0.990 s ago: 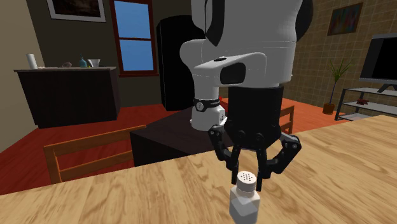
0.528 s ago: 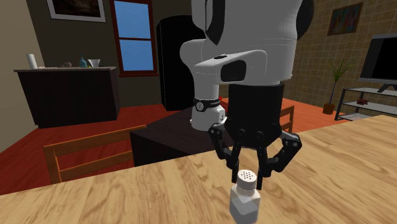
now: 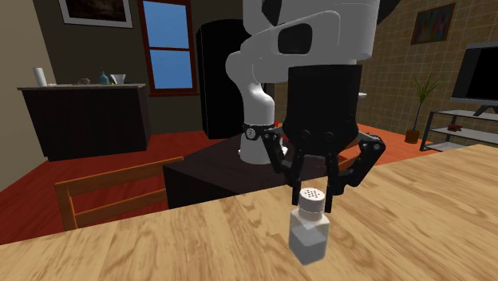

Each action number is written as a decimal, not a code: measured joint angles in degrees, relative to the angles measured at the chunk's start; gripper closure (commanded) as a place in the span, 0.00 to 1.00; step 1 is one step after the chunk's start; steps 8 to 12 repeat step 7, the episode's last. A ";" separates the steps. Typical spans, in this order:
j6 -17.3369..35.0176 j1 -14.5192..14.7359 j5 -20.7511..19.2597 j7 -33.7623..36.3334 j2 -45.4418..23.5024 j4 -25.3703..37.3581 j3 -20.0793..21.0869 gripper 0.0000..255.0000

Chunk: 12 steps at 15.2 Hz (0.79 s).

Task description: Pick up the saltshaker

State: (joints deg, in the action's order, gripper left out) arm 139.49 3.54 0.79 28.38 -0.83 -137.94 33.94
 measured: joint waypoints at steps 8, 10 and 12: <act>-5.42 0.03 3.30 -2.38 4.34 1.74 -0.15 1.00; -5.42 0.03 3.30 -2.38 4.34 1.74 -0.15 1.00; -5.42 0.03 3.30 -2.38 4.34 1.74 -0.15 1.00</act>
